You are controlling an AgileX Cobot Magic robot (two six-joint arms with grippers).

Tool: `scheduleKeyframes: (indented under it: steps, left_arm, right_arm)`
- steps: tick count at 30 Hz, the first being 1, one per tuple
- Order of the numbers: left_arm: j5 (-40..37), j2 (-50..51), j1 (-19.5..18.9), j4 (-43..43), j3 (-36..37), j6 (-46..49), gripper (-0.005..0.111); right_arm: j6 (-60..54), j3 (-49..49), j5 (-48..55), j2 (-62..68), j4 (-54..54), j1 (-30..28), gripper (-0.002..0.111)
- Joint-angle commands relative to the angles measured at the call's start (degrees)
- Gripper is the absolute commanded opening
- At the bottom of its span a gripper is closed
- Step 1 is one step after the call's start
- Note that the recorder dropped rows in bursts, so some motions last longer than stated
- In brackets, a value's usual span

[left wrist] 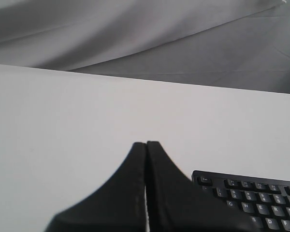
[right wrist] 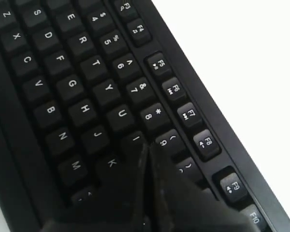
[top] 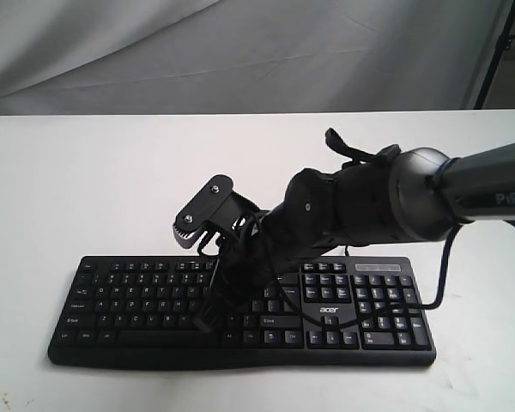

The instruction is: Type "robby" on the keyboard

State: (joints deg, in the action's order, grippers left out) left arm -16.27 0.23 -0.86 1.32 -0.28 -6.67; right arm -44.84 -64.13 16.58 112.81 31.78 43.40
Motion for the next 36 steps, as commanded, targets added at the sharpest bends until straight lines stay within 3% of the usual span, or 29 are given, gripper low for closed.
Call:
scheduleKeyframes:
  steps: [1, 30, 36]
  left_arm:
    - [0.1, -0.2, 0.2, -0.5, 0.3, -0.3, 0.0]
    - [0.1, -0.2, 0.2, -0.5, 0.3, -0.3, 0.0]
    - [0.1, -0.2, 0.2, -0.5, 0.3, -0.3, 0.0]
  right_arm:
    - [0.1, 0.3, -0.9, 1.4, 0.4, -0.3, 0.0]
    - [0.2, 0.3, -0.4, -3.2, -0.1, -0.3, 0.0]
    - [0.2, -2.0, 0.8, -3.2, 1.6, 2.2, 0.0]
